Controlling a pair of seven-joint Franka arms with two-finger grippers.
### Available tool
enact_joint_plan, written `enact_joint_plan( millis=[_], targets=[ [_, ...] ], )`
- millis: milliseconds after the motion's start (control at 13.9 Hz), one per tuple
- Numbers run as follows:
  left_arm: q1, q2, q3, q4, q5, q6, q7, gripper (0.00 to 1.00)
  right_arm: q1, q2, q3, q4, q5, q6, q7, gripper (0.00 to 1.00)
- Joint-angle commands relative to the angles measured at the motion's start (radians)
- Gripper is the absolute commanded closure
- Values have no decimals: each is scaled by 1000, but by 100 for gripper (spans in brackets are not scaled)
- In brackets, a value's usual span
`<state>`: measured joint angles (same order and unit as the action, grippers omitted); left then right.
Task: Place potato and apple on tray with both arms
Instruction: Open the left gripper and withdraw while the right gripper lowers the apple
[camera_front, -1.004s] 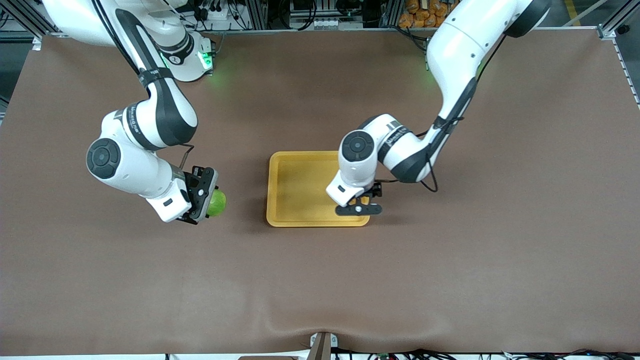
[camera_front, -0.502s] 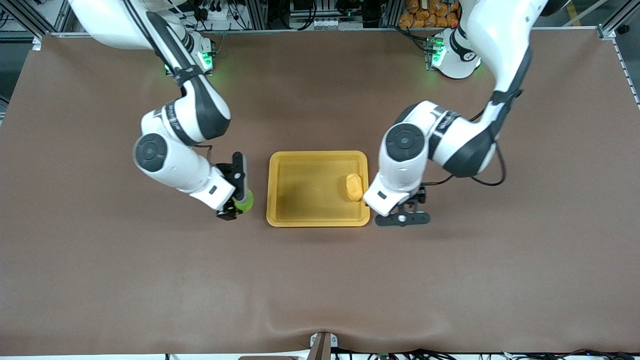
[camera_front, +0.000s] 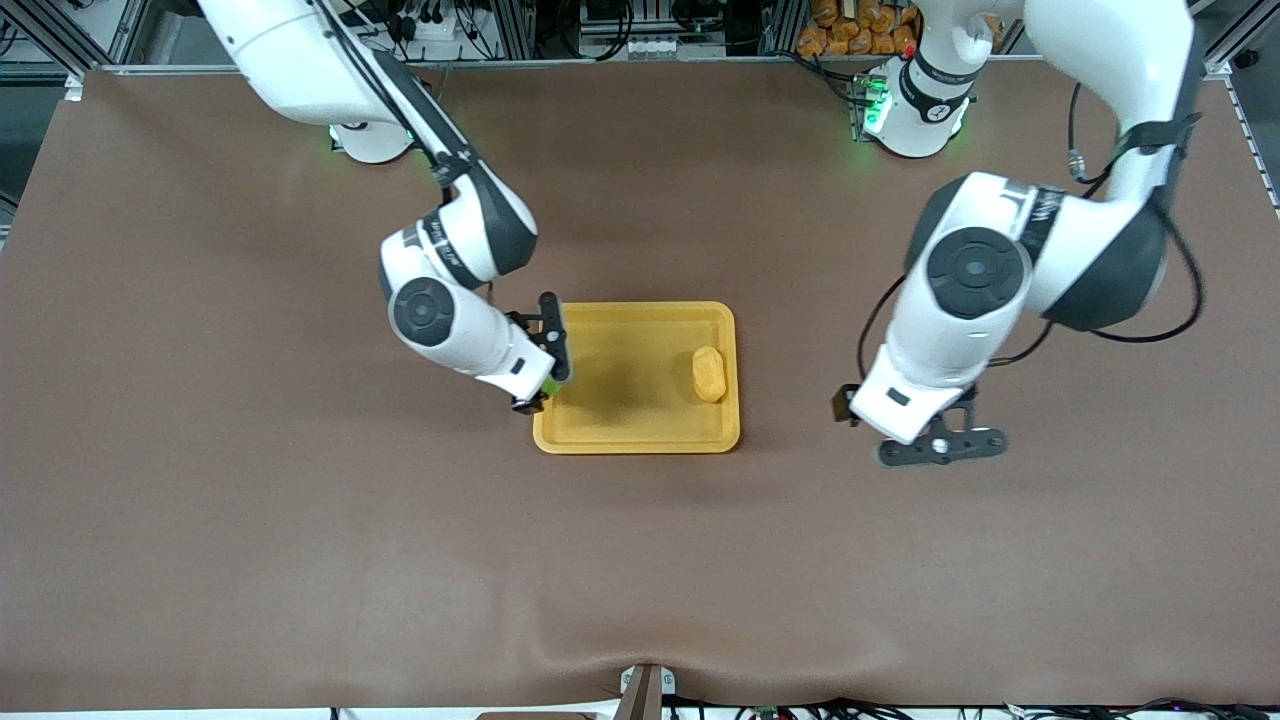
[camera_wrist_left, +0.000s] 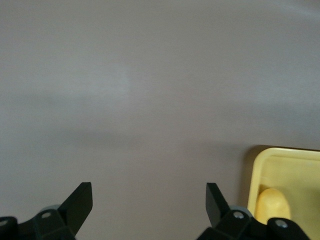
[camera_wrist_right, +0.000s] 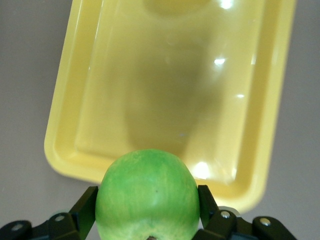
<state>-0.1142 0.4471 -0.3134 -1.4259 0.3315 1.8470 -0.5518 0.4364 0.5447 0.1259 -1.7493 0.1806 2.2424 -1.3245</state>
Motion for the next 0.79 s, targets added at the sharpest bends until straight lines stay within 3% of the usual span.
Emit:
enact_joint_plan(
  millis=[0, 502, 574, 717],
  targets=[
    [50, -53, -18, -11, -51, -34, 82, 0, 34, 35, -9, 8, 23, 28, 14, 100],
    [179, -105, -16, -13, -112, -83, 279, 0, 67, 67, -9, 7, 22, 91, 28, 98],
    [183, -111, -16, -11, -114, -103, 282, 0, 73, 72, -9, 7, 22, 95, 28, 80],
    [199, -128, -16, -14, -112, -123, 303, 0, 74, 80, -11, 5, 22, 106, 27, 61]
  ],
)
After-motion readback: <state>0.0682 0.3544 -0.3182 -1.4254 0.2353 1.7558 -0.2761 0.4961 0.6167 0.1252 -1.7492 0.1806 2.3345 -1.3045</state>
